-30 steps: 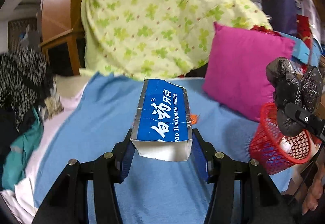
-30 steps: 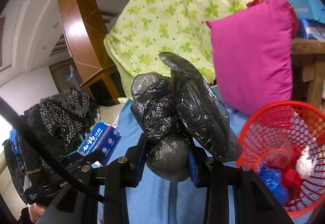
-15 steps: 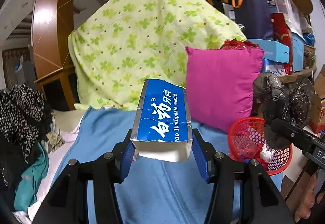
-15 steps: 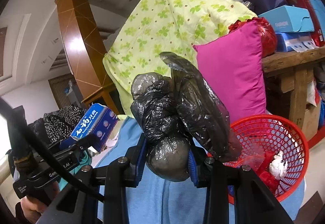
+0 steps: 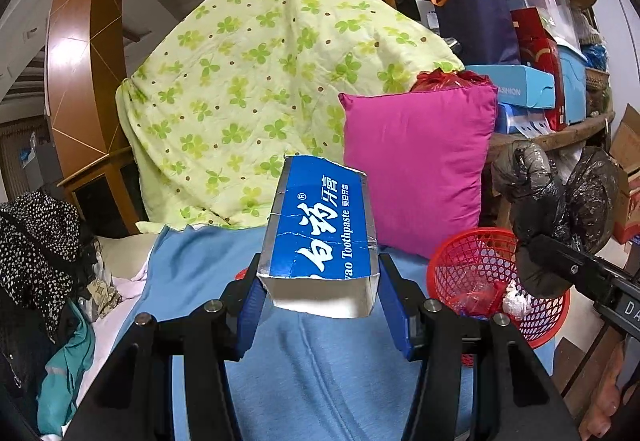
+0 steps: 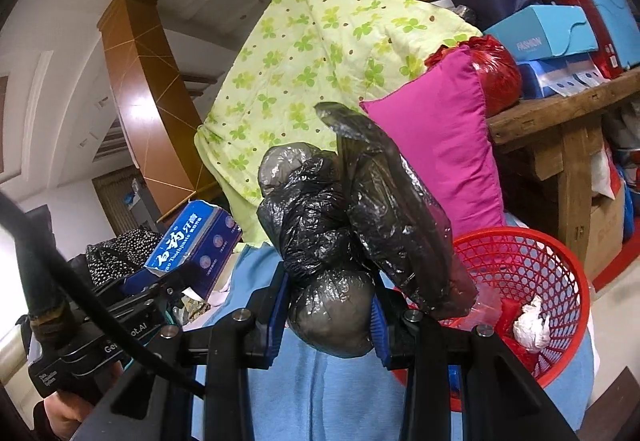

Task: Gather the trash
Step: 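Carry the toothpaste box and black bags toward the red wastebasket with both grippers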

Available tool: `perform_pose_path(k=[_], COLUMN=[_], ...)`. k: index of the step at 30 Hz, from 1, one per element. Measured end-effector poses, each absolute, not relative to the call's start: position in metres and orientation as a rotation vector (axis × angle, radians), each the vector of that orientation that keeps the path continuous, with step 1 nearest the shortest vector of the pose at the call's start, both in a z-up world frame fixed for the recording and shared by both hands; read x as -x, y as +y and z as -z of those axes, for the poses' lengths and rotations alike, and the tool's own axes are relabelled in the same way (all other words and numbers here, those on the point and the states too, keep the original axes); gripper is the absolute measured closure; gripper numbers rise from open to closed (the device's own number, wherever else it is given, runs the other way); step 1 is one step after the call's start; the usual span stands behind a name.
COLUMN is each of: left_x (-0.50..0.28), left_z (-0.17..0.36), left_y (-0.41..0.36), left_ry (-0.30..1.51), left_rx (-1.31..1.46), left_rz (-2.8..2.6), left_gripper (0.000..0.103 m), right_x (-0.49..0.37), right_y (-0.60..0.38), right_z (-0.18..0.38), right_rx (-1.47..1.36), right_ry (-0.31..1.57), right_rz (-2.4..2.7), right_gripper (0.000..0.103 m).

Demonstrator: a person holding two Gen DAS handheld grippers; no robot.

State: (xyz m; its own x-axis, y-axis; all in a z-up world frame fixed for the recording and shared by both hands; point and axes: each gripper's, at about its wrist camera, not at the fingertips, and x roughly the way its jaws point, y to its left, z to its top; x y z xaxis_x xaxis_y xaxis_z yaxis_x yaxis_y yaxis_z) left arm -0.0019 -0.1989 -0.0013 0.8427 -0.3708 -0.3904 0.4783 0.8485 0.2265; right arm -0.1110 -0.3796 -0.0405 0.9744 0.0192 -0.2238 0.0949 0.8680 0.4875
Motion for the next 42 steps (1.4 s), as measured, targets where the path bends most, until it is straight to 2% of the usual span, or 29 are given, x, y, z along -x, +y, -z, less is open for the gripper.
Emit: perform_pose_path(k=[42], left_x=[0.010], left_z=[0.007], left_y=[-0.249], left_ry=[0.347], left_rx=[-0.395], left_rz=[0.557], left_gripper=[0.047], right_x=[0.142], right_y=[-0.405], right_z=[0.045], right_rx=[-0.583], right_ry=[0.193], right_rz=[0.118], right_gripper=[0.065])
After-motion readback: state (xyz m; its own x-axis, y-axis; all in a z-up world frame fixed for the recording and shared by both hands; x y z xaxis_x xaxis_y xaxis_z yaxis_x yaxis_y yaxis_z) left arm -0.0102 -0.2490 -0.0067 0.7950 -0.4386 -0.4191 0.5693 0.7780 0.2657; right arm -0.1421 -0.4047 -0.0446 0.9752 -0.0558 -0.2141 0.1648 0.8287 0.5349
